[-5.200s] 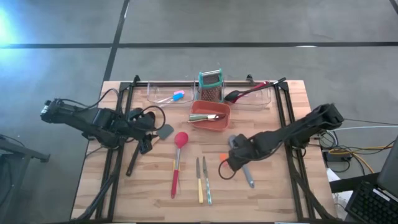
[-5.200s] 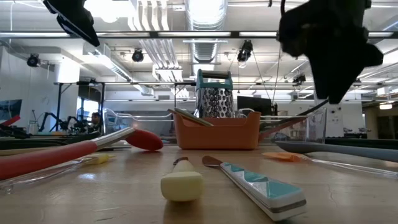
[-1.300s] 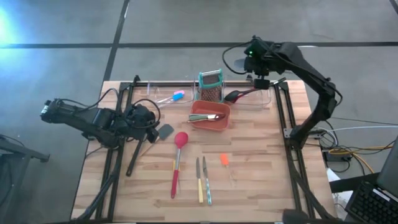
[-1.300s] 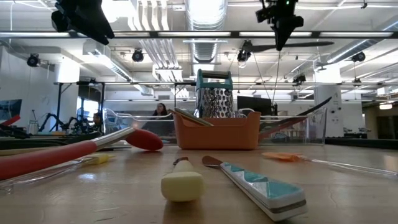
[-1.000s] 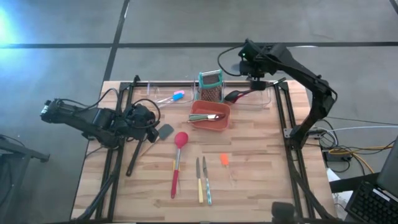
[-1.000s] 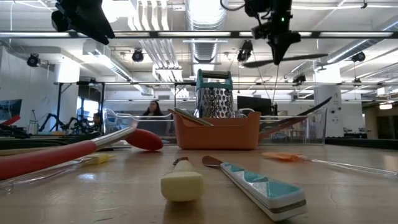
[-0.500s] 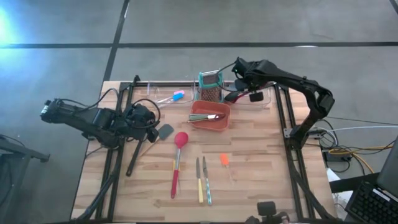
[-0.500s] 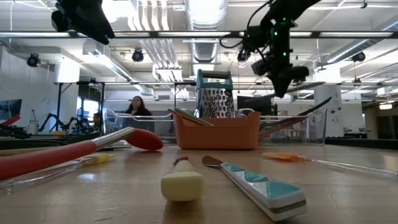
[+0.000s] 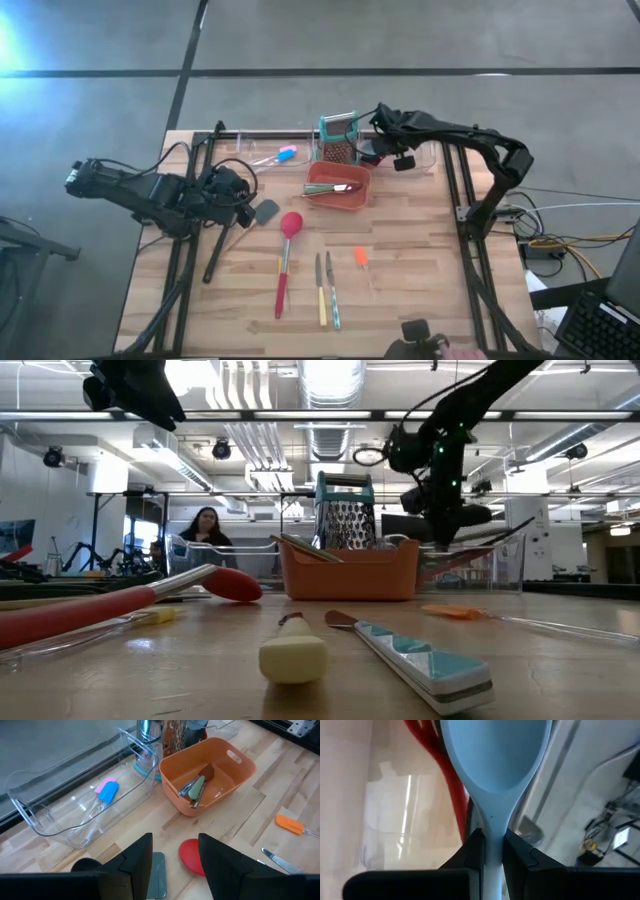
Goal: Pick & Place Kitchen Items
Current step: Put the blue serving spoon into the right transparent bin, then put the white table knife into the orange bin
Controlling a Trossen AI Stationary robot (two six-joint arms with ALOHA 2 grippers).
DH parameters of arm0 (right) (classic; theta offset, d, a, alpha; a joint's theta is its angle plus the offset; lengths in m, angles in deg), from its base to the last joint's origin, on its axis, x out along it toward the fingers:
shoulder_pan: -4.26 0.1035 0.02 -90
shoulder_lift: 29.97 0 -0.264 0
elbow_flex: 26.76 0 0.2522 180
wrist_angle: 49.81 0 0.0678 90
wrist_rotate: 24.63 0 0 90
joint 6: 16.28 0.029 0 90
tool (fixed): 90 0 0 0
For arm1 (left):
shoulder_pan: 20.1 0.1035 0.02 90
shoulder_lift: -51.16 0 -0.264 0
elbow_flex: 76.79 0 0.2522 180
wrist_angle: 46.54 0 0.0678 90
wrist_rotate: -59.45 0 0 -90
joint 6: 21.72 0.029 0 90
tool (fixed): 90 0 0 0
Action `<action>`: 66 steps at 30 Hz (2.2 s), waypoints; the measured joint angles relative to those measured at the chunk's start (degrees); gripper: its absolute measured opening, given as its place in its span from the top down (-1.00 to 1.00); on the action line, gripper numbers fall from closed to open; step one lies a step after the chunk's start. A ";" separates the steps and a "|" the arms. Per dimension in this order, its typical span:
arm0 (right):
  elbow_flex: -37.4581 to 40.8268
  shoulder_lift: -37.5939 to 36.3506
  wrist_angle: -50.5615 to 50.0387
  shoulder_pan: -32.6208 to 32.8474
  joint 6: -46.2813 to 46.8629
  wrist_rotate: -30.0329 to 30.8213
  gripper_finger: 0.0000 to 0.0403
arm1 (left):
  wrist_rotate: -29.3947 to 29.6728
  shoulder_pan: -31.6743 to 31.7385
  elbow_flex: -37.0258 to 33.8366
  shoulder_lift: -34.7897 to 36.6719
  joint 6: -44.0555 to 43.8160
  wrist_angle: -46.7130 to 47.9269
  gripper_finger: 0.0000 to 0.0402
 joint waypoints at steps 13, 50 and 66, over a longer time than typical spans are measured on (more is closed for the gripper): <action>-1.55 4.10 0.71 -1.92 6.55 -0.51 0.65 | 0.58 0.00 0.00 0.01 -0.51 -0.01 0.19; -1.73 -31.11 -8.45 4.84 40.30 -10.80 0.71 | 1.55 -0.01 0.00 0.02 -0.83 -0.01 0.19; 3.12 -42.38 -6.67 39.81 74.89 -13.44 0.90 | -0.47 -0.01 0.00 0.02 2.53 0.01 0.19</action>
